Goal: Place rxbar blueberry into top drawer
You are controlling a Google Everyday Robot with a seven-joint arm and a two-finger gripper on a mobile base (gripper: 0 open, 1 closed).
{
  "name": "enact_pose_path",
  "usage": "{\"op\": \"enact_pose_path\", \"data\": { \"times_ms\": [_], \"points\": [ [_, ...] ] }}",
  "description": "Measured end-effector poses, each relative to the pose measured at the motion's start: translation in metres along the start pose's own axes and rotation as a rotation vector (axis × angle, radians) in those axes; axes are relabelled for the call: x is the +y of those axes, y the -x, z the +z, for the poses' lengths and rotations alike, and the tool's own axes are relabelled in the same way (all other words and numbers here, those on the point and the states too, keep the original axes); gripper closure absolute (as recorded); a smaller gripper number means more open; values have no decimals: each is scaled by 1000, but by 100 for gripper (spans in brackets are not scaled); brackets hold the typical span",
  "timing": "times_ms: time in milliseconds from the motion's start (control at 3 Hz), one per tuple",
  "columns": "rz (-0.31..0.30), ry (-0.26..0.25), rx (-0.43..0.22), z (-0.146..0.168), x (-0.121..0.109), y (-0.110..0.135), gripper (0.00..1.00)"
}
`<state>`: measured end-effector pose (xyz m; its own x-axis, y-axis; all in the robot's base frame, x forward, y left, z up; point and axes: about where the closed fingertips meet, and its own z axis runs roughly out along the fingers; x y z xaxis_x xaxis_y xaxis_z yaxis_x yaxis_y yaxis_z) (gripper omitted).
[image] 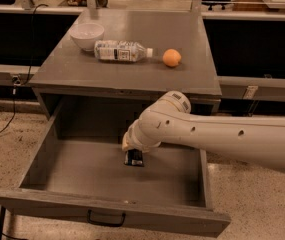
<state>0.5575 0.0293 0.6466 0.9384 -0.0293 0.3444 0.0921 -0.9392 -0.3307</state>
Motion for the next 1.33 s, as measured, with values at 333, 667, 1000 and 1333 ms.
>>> {"op": "enact_pose_path", "data": {
  "times_ms": [333, 667, 1000, 1333],
  "points": [
    [-1, 0, -2, 1, 0, 1, 13],
    [-2, 0, -3, 1, 0, 1, 0],
    [-2, 0, -3, 1, 0, 1, 0],
    [-18, 29, -42, -11, -12, 5, 0]
  ]
}}
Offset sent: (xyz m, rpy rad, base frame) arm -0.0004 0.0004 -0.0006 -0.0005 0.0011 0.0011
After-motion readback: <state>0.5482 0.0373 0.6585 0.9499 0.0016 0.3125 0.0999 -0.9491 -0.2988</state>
